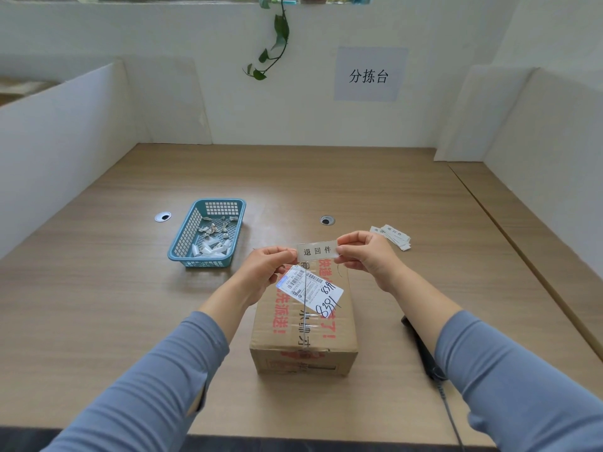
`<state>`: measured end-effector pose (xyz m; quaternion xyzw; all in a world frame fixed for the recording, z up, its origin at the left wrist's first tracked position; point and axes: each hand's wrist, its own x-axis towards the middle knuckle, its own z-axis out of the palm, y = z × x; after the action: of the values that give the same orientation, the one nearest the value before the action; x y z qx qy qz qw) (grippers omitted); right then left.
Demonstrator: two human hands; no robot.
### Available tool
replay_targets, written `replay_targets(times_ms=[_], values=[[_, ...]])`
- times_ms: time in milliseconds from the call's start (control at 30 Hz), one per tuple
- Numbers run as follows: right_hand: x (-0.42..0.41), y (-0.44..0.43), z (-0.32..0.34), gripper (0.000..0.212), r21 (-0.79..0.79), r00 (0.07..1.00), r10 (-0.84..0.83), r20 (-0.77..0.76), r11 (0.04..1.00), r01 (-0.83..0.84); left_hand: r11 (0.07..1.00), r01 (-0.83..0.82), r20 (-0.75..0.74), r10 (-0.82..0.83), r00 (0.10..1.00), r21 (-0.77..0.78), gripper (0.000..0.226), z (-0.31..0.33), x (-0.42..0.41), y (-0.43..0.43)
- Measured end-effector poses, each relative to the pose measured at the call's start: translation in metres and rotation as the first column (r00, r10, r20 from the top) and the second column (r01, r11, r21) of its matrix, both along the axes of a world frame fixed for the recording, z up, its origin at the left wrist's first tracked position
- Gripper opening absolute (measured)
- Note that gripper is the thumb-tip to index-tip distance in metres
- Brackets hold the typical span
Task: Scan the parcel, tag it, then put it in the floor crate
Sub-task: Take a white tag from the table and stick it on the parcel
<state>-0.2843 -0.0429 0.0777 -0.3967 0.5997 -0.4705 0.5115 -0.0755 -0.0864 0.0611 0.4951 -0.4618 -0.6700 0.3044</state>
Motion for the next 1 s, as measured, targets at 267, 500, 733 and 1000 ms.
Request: replay_targets(times_ms=[267, 500, 733, 1000], values=[[-0.001, 0.000, 0.000, 0.013, -0.002, 1.000, 0.004, -0.007, 1.000, -0.004, 0.999, 0.031, -0.052, -0.030, 0.998, 0.014, 0.008, 0.004, -0.001, 0.004], [-0.003, 0.000, 0.000, 0.014, -0.005, 1.000, 0.002, -0.002, 1.000, -0.002, 0.999, 0.038, -0.048, -0.038, 0.998, 0.013, 0.008, 0.004, -0.001, 0.004], [-0.003, -0.001, -0.001, 0.015, 0.000, 1.000, 0.005, -0.009, 1.000, -0.005, 1.000, 0.019, 0.005, -0.020, 1.000, 0.006, 0.006, 0.006, -0.001, 0.003], [0.025, 0.003, -0.008, 0.007, -0.361, 0.762, -0.216, -0.610, 0.932, -0.025, 0.996, -0.076, 0.130, 0.083, 0.988, -0.053, 0.007, 0.013, -0.009, 0.000]])
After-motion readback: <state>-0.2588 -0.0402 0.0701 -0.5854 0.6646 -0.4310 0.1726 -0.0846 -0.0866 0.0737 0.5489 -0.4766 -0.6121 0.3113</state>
